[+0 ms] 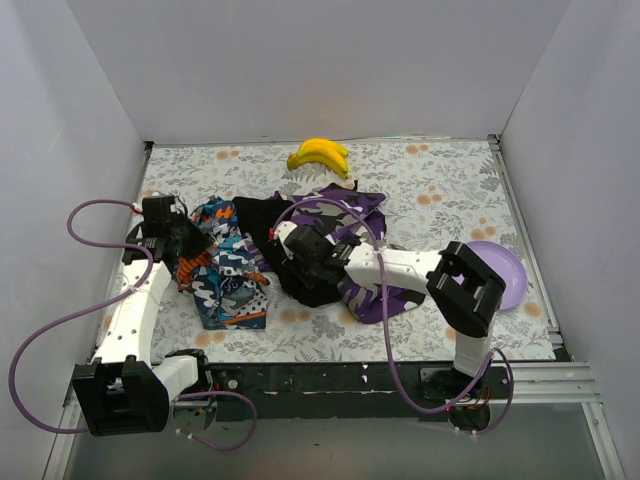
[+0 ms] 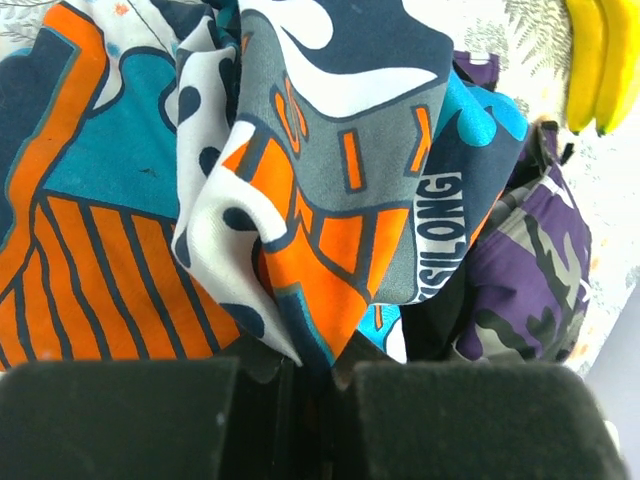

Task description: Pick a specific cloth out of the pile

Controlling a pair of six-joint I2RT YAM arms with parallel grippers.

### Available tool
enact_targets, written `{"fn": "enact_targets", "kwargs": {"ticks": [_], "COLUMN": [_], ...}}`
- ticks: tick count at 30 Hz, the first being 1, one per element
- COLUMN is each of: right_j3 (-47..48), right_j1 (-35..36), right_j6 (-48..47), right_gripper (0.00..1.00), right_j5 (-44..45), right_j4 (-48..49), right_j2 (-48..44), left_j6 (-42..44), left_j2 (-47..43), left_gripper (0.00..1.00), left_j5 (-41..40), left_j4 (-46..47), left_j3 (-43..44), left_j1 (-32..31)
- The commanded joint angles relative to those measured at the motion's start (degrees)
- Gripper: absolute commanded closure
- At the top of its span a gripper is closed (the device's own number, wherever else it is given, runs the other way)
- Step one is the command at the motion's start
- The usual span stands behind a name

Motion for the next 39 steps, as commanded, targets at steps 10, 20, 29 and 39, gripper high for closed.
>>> {"fn": "enact_targets", "kwargs": {"ticks": [10, 20, 29, 39], "right_j3": [18.79, 21.36, 17.75, 25.12], "right_j1": [-0.13, -0.22, -16.96, -37.03], "right_j6": [-3.34, -8.61, -5.64, -2.12], "right_gripper": [0.99, 0.99, 0.99, 0.99], "right_j5": [-10.54, 7.63, 19.18, 23.73], "right_j4": [2.17, 8.6, 3.33, 1.75], "right_j2": [-25.05, -34.03, -33.77, -23.93], "left_j6": [-4.3, -6.76, -3.87, -2.72], "left_j2": [4.57, 17.76, 17.15, 14.61], "left_gripper": [1.0, 0.43, 0.02, 0.02], "left_j5": [11.03, 10.93, 2.62, -7.97], "left_j4": [14.85, 21.28, 10.66, -3.42], "left_j3": [3.71, 6.44, 9.68, 16.02], "left_j1": [-12.79, -21.17, -23.02, -23.02]}}
